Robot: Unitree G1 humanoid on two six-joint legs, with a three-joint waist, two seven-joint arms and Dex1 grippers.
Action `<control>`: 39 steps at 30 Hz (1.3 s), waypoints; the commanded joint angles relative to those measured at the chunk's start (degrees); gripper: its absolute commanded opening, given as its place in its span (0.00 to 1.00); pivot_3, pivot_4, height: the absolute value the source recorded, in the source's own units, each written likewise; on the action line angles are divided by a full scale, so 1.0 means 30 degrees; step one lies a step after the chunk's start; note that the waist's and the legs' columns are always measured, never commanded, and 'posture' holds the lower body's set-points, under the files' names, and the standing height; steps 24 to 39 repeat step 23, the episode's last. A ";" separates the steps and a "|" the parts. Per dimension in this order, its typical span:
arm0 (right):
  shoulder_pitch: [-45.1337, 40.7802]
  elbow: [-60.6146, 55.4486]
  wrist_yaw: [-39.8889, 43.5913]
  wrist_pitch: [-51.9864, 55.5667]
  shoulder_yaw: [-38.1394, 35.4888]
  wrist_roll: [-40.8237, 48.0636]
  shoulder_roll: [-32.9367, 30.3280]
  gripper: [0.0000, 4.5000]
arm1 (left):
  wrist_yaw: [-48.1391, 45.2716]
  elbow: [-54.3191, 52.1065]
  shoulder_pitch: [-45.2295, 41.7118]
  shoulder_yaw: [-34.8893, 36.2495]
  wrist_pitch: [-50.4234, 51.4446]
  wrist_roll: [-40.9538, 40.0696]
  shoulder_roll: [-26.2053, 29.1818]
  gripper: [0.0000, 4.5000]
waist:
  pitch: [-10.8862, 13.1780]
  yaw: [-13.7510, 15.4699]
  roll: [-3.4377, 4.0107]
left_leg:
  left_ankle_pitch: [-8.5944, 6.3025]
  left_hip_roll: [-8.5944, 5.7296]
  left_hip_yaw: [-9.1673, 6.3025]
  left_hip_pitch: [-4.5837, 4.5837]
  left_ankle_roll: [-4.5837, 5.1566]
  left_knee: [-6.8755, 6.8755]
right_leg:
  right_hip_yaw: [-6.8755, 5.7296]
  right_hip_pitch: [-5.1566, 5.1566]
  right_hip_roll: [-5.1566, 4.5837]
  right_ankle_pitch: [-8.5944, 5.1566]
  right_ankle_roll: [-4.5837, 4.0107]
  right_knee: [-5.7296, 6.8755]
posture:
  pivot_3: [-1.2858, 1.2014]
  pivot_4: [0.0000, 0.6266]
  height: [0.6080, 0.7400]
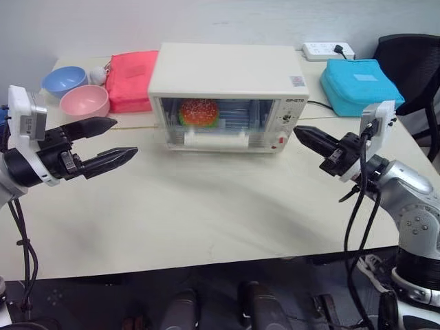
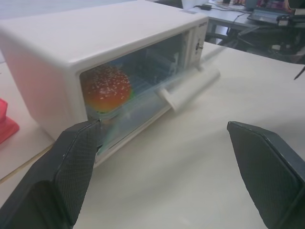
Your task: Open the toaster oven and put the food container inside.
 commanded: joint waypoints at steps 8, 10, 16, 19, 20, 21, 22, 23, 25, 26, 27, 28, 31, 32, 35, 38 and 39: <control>0.1758 0.1143 0.5292 -0.0677 -0.0722 -0.0524 -0.5193 0.09 | -0.0254 0.0764 -0.0829 -0.0516 -0.1204 0.0366 0.0392 1.00 | 0.0001 -0.0110 0.0001 | -0.0017 -0.0020 0.0052 -0.0001 0.0054 0.0037 | 0.0026 0.0000 0.0000 0.0011 0.0021 0.0013 | 0.52 0.24 1.00; 0.1672 0.1537 0.6540 -0.0634 -0.1363 -0.0045 -0.6162 0.21 | -0.0368 0.0842 -0.0885 -0.0601 -0.1276 0.0439 0.0472 1.00 | 0.0001 -0.0082 0.0001 | -0.0010 -0.0012 0.0061 0.0005 0.0048 0.0038 | 0.0028 0.0000 0.0008 0.0011 0.0023 0.0018 | 0.52 0.24 1.00; 0.1136 0.2779 0.9019 -0.0351 -0.1998 0.0450 -0.8347 0.67 | -0.1004 0.0927 -0.0810 -0.0777 -0.1467 0.0661 0.0890 1.00 | 0.0001 -0.0057 0.0002 | -0.0007 -0.0004 0.0053 0.0008 0.0044 0.0036 | 0.0022 0.0001 0.0009 0.0011 0.0022 0.0015 | 0.52 0.24 1.00; 0.0929 0.2899 0.9642 -0.0260 -0.1952 0.0698 -0.8753 0.85 | -0.1219 0.0967 -0.0725 -0.0667 -0.1421 0.0655 0.1060 1.00 | 0.0002 -0.0079 0.0002 | -0.0007 -0.0003 0.0053 0.0006 0.0044 0.0032 | 0.0024 0.0001 0.0008 0.0011 0.0022 0.0011 | 0.52 0.24 1.00; 0.0825 0.2930 0.9657 -0.0228 -0.1902 0.0704 -0.8765 0.95 | -0.1286 0.0994 -0.0708 -0.0626 -0.1400 0.0624 0.1106 1.00 | 0.0001 -0.0082 0.0003 | -0.0007 -0.0002 0.0053 0.0006 0.0044 0.0031 | 0.0027 0.0000 0.0008 0.0011 0.0022 0.0009 | 0.52 0.24 1.00; 0.0736 0.2834 0.9600 -0.0606 -0.1686 0.0409 -0.8628 1.00 | -0.1328 0.0997 -0.0674 -0.0568 -0.1359 0.0575 0.1152 1.00 | 0.0001 -0.0077 0.0003 | -0.0007 -0.0002 0.0054 0.0010 0.0043 0.0030 | 0.0028 0.0000 0.0007 0.0011 0.0022 0.0012 | 0.52 0.24 1.00; 0.0651 0.2772 0.9460 -0.0848 -0.1470 0.0174 -0.8442 1.00 | -0.1366 0.0969 -0.0607 -0.0515 -0.1341 0.0551 0.1176 1.00 | 0.0001 -0.0070 0.0002 | -0.0007 -0.0002 0.0054 0.0008 0.0042 0.0031 | 0.0028 0.0000 0.0007 0.0011 0.0022 0.0011 | 0.52 0.24 1.00; 0.0585 0.2723 0.9131 -0.1189 -0.1233 -0.0177 -0.8147 1.00 | -0.1556 0.0797 -0.0340 -0.0461 -0.1386 0.0524 0.1171 1.00 | 0.0001 -0.0070 0.0002 | -0.0005 -0.0002 0.0054 0.0006 0.0040 0.0032 | 0.0027 -0.0002 0.0007 0.0011 0.0022 0.0011 | 0.52 0.24 1.00; 0.0585 0.2723 0.9131 -0.1189 -0.1233 -0.0177 -0.8147 1.00 | -0.1556 0.0797 -0.0340 -0.0461 -0.1386 0.0524 0.1171 1.00 | 0.0001 -0.0070 0.0002 | -0.0005 -0.0002 0.0054 0.0006 0.0040 0.0032 | 0.0027 -0.0002 0.0007 0.0011 0.0022 0.0011 | 0.52 0.24 1.00; 0.0585 0.2723 0.9131 -0.1189 -0.1233 -0.0177 -0.8147 1.00 | -0.1556 0.0797 -0.0340 -0.0461 -0.1386 0.0524 0.1171 1.00 | 0.0001 -0.0070 0.0002 | -0.0005 -0.0002 0.0054 0.0006 0.0040 0.0032 | 0.0027 -0.0002 0.0007 0.0011 0.0022 0.0011 | 0.52 0.24 1.00; 0.0585 0.2723 0.9131 -0.1189 -0.1233 -0.0177 -0.8147 1.00 | -0.1556 0.0797 -0.0340 -0.0461 -0.1386 0.0524 0.1171 1.00 | 0.0001 -0.0070 0.0002 | -0.0005 -0.0002 0.0054 0.0006 0.0040 0.0032 | 0.0027 -0.0002 0.0007 0.0011 0.0022 0.0011 | 0.52 0.24 1.00; 0.0585 0.2723 0.9131 -0.1189 -0.1233 -0.0177 -0.8147 1.00 | -0.1556 0.0797 -0.0340 -0.0461 -0.1386 0.0524 0.1171 1.00 | 0.0001 -0.0070 0.0002 | -0.0005 -0.0002 0.0054 0.0006 0.0040 0.0032 | 0.0027 -0.0002 0.0007 0.0011 0.0022 0.0011 | 0.52 0.24 1.00; 0.0585 0.2723 0.9131 -0.1189 -0.1233 -0.0177 -0.8147 1.00 | -0.1556 0.0797 -0.0340 -0.0461 -0.1386 0.0524 0.1171 1.00 | 0.0001 -0.0070 0.0002 | -0.0005 -0.0002 0.0054 0.0006 0.0040 0.0032 | 0.0027 -0.0002 0.0007 0.0011 0.0022 0.0011 | 0.52 0.24 1.00; 0.0585 0.2723 0.9131 -0.1189 -0.1233 -0.0177 -0.8147 1.00 | -0.1556 0.0797 -0.0340 -0.0461 -0.1386 0.0524 0.1171 1.00 | 0.0001 -0.0070 0.0002 | -0.0005 -0.0002 0.0054 0.0006 0.0040 0.0032 | 0.0027 -0.0002 0.0007 0.0011 0.0022 0.0011 | 0.52 0.24 1.00; 0.0585 0.2723 0.9131 -0.1189 -0.1233 -0.0177 -0.8147 1.00 | -0.1556 0.0797 -0.0340 -0.0461 -0.1386 0.0524 0.1171 1.00 | 0.0001 -0.0070 0.0002 | -0.0005 -0.0002 0.0054 0.0006 0.0040 0.0032 | 0.0027 -0.0002 0.0007 0.0011 0.0022 0.0011 | 0.52 0.24 1.00; 0.0585 0.2723 0.9131 -0.1189 -0.1233 -0.0177 -0.8147 1.00 | -0.1556 0.0797 -0.0340 -0.0461 -0.1386 0.0524 0.1171 1.00 | 0.0001 -0.0070 0.0002 | -0.0005 -0.0002 0.0054 0.0006 0.0040 0.0032 | 0.0027 -0.0002 0.0007 0.0011 0.0022 0.0011 | 0.52 0.24 1.00; 0.0585 0.2723 0.9131 -0.1189 -0.1233 -0.0177 -0.8147 1.00 | -0.1556 0.0797 -0.0340 -0.0461 -0.1386 0.0524 0.1171 1.00 | 0.0001 -0.0070 0.0002 | -0.0005 -0.0002 0.0054 0.0006 0.0040 0.0032 | 0.0027 -0.0002 0.0007 0.0011 0.0022 0.0011 | 0.52 0.24 1.00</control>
